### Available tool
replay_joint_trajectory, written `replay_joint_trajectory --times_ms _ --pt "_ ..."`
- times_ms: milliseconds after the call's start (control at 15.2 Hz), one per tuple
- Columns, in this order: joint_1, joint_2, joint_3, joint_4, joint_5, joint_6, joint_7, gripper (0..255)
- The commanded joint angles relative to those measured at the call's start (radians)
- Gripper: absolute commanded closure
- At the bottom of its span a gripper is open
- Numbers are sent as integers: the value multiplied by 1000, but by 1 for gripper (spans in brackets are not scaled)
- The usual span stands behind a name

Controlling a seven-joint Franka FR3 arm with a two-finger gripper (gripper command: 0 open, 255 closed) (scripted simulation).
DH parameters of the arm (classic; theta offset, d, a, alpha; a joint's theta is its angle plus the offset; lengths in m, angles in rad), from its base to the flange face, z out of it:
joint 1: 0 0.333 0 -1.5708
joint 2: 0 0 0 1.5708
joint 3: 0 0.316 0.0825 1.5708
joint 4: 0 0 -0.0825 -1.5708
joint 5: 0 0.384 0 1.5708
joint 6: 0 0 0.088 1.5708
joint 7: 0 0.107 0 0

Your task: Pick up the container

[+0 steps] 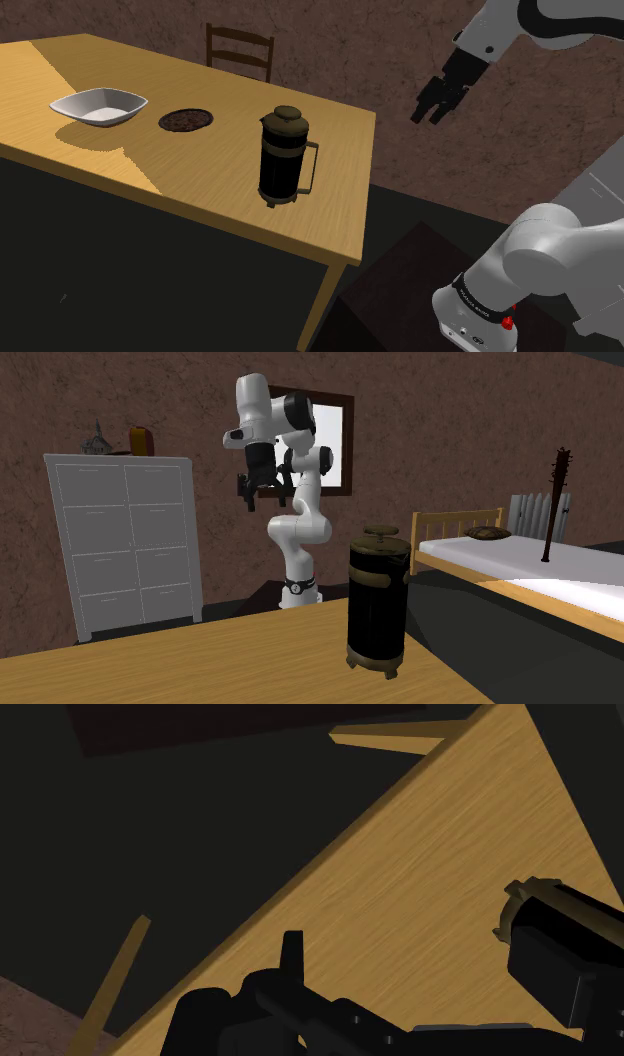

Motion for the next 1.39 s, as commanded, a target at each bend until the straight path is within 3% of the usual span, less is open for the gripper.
replay_joint_trajectory --times_ms 0,660,1320 --pt "0 0 0 0 0 0 0 0" --pt "140 329 130 218 -9 61 -105 0" --pt "249 627 277 457 -84 59 -178 0"
